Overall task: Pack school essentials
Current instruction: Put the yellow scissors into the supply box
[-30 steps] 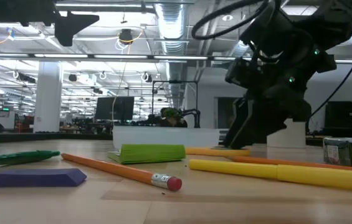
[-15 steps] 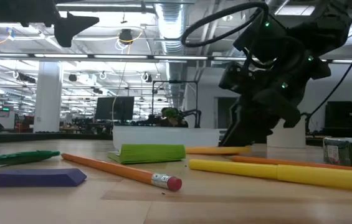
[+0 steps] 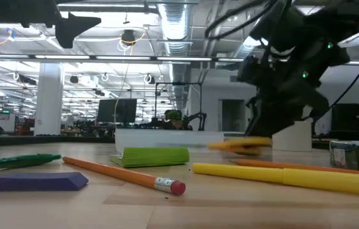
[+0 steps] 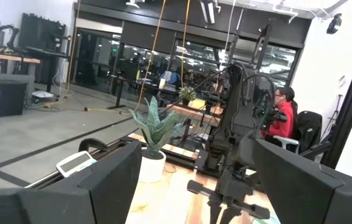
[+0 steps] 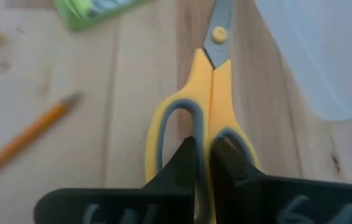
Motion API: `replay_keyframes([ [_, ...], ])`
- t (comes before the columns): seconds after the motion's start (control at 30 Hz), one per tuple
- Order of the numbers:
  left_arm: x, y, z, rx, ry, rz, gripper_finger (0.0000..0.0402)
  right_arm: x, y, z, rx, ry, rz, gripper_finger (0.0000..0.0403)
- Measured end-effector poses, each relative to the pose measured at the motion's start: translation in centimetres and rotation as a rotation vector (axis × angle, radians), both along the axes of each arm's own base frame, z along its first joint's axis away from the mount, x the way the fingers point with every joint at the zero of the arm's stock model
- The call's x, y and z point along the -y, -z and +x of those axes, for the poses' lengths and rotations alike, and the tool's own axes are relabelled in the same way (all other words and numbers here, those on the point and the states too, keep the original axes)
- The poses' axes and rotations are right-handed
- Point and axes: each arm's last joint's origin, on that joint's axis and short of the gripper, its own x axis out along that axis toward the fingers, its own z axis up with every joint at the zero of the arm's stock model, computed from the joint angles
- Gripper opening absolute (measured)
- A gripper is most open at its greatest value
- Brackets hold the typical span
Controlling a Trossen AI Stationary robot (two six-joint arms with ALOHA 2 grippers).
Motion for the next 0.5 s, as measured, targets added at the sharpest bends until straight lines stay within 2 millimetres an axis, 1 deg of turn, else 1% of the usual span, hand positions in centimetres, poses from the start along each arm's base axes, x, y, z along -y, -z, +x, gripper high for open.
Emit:
replay_keyframes([
  [0.13,0.0,0.0,0.0,0.000,0.000,0.001,0.0300,-0.8,-1.4,-0.6,0.031,-0.039,0.012,0.0028],
  [0.27,0.0,0.0,0.0,-0.001,-0.001,0.005,0.0300,-1.2,-3.5,-0.7,0.139,-0.100,0.001,0.0013],
  [0.37,0.0,0.0,0.0,-0.002,-0.004,0.006,0.0300,-0.2,-4.8,-0.5,0.192,-0.098,-0.033,0.0010],
  [0.5,-0.1,0.0,0.0,-0.002,-0.021,0.003,0.0300,1.9,-6.1,0.3,0.240,-0.067,-0.094,0.0020],
])
